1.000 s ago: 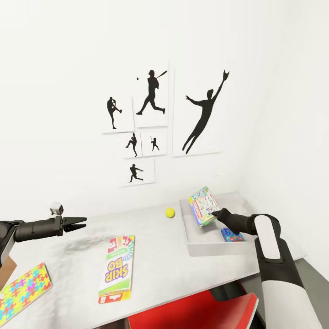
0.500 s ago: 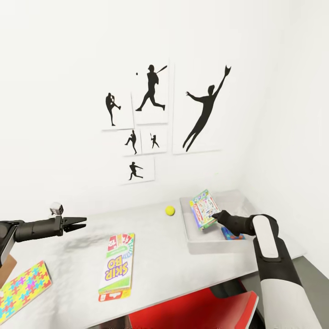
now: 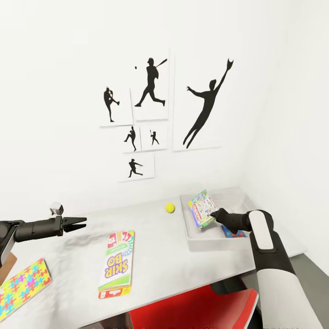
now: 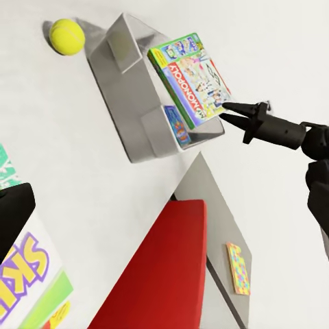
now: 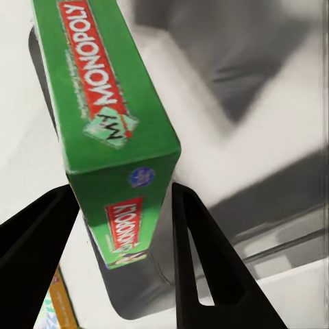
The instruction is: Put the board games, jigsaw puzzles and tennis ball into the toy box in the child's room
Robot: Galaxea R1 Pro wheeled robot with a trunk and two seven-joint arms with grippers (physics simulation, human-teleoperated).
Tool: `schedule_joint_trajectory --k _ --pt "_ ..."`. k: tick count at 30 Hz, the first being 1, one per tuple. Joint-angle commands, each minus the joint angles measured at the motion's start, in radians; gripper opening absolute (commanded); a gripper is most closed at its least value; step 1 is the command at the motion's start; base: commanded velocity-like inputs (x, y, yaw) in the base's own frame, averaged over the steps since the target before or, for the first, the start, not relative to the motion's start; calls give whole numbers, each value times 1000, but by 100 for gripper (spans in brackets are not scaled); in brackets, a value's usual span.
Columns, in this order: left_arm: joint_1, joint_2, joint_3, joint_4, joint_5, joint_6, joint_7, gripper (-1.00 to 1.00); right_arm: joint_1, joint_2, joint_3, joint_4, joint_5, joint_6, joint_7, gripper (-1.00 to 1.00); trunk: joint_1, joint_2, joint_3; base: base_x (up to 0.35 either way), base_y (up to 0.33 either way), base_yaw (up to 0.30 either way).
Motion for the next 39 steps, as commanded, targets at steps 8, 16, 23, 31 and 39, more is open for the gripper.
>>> schedule_joint_trajectory --k 8,16,23,31,39 --pt "-1 0 0 0 0 11 -4 100 -17 1 -3 33 -9 -3 -20 -100 1 -2 -15 0 0 0" --pt "-1 0 0 0 0 11 -4 100 -29 2 -3 60 -8 -10 -21 -100 1 -2 -28 0 0 0" --pt "-1 0 0 0 -2 11 -4 100 -31 1 -2 62 -8 -36 -21 -100 1 -2 -39 0 0 0" --pt "-1 0 0 0 -2 11 -4 100 -55 1 -3 82 -7 -43 -21 -100 1 -2 -52 0 0 0" --pt "-1 0 0 0 -2 11 -4 100 -59 1 -3 124 -11 -93 -21 -100 1 -2 -65 0 0 0"
